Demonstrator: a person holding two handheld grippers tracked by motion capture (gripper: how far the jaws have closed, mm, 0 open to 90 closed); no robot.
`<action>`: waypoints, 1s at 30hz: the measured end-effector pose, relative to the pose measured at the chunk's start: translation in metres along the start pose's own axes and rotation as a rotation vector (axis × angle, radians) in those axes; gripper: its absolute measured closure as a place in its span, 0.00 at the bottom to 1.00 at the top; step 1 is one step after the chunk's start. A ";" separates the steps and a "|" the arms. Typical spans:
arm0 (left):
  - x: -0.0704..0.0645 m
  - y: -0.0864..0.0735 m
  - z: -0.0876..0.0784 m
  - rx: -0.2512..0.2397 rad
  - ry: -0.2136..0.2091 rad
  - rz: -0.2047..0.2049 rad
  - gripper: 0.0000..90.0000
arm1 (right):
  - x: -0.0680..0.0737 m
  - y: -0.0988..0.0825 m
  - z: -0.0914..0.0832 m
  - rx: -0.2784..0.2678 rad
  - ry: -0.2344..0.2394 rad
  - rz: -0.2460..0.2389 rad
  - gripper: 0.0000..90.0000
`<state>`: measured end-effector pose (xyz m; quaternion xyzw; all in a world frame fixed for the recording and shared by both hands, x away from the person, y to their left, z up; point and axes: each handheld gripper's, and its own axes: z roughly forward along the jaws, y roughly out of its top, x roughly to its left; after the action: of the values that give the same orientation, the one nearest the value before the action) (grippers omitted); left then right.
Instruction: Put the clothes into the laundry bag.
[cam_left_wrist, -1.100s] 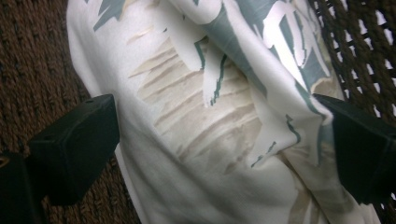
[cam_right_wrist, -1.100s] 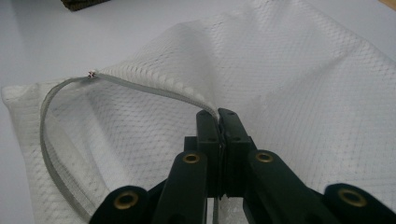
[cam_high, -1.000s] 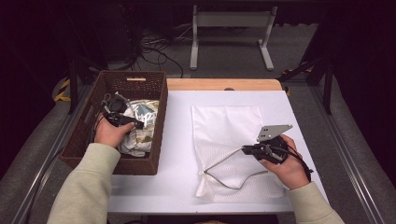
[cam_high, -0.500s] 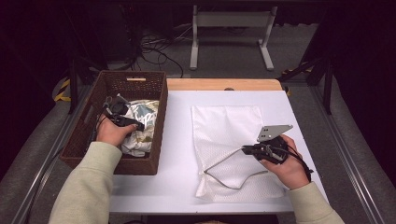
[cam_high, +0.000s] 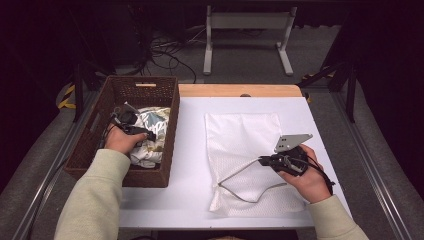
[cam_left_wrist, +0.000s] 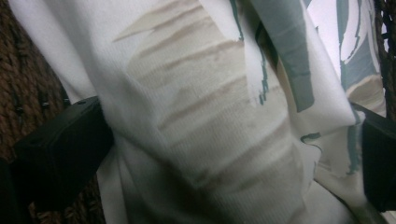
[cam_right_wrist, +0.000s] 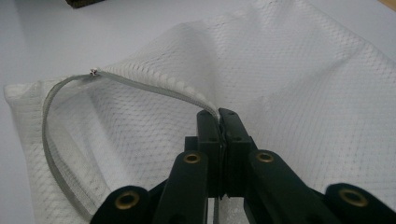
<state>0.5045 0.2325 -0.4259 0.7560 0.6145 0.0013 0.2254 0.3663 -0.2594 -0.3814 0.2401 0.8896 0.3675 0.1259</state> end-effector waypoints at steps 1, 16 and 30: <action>0.000 0.000 0.001 0.004 -0.008 -0.002 0.00 | 0.000 0.000 0.000 0.001 -0.001 0.001 0.98; -0.006 0.001 -0.003 0.029 -0.043 0.056 0.24 | 0.001 0.001 0.002 0.002 0.002 -0.004 0.98; -0.015 0.007 -0.017 0.060 -0.043 0.119 0.61 | 0.000 0.000 0.001 0.001 0.003 -0.002 0.98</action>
<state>0.5021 0.2238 -0.4041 0.7975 0.5632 -0.0198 0.2154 0.3664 -0.2584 -0.3820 0.2387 0.8903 0.3671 0.1250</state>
